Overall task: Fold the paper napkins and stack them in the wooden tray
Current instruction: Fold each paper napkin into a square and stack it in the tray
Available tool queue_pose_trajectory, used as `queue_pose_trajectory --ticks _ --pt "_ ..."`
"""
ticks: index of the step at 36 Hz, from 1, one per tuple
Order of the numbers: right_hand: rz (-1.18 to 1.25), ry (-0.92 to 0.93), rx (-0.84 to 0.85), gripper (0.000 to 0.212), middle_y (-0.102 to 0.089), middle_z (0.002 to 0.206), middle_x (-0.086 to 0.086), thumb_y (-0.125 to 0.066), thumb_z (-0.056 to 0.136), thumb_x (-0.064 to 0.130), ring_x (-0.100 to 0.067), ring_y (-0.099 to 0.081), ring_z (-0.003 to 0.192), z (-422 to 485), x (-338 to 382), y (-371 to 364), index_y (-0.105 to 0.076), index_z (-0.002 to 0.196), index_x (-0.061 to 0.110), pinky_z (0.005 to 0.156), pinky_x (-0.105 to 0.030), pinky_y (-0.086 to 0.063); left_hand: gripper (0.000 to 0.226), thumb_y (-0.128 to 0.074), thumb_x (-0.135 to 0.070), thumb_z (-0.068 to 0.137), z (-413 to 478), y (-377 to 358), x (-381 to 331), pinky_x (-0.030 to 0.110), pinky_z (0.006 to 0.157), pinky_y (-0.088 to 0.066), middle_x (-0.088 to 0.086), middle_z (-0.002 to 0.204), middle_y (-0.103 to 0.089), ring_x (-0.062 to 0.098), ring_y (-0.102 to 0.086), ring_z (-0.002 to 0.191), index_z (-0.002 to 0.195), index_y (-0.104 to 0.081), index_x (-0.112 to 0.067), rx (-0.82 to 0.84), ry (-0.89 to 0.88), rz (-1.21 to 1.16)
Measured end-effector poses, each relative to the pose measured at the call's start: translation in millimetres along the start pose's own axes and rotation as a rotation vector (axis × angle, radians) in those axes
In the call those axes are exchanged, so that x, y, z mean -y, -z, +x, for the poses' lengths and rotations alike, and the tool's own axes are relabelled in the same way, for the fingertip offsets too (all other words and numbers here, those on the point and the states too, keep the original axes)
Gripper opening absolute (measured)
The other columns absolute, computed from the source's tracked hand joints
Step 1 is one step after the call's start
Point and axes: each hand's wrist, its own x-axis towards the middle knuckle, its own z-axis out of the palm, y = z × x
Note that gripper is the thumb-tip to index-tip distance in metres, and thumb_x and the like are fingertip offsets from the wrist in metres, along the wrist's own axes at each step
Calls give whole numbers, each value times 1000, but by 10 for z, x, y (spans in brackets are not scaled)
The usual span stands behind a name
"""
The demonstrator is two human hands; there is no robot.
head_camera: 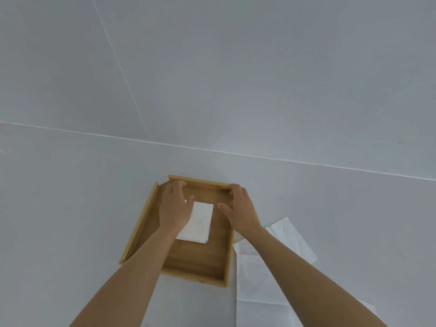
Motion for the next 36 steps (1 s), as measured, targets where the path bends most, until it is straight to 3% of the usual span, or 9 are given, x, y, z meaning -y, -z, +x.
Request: queue_pose_trajectory --ticks 4,9,16,21,27,34,36 --pt "-26 -66 -64 47 -44 134 -10 -57 89 23 -22 -56 109 -120 -291 353 -38 131 12 91 -34 -48 30 -49 -16 93 -57 -142 -378 34 101 -40 7 132 -50 23 -46 123 123 -50 -10 160 -232 99" --pt "-26 -230 -132 47 -47 133 -13 -57 89 21 -25 -55 112 -394 -706 728 -38 131 10 91 -34 -47 33 -44 -13 94 -188 -448 -797 31 89 -44 6 132 -45 23 -52 112 127 -45 -13 353 -484 246" --pt "-24 -454 -181 50 -47 136 -9 -55 90 22 -25 -48 122 -830 -1157 840 -34 134 11 97 -35 -45 40 -42 -11 94 -391 -1032 -1181 37 98 -41 4 141 -39 25 -45 123 134 -39 -16 553 -724 443" --pt "-31 -529 -134 53 -45 137 -9 -55 90 23 -24 -43 125 -939 -1308 807 -32 135 10 99 -35 -42 50 -42 -3 92 -459 -1302 -1297 39 103 -38 4 146 -35 26 -41 128 139 -32 -17 647 -776 538" --pt "35 -557 -139 53 -50 131 -9 -60 87 23 -25 -47 121 -914 -1346 727 -37 132 8 100 -35 -43 49 -44 1 89 -459 -1443 -1334 39 96 -41 8 138 -42 29 -43 122 135 -35 -14 601 -823 669" --pt "-35 -574 -73 21 -60 109 -11 -59 84 16 -26 -52 107 -874 -1341 624 -50 101 10 74 -31 -42 37 -43 -3 91 -457 -1454 -1366 38 93 -39 10 127 -53 29 -45 119 127 -43 -12 573 -824 788" --pt "-59 -566 -61 11 -58 104 -11 -57 84 16 -25 -51 105 -871 -1354 624 -51 93 12 75 -30 -41 28 -44 -8 92 -456 -1429 -1363 38 93 -39 11 125 -55 29 -46 118 120 -48 -11 567 -831 818"
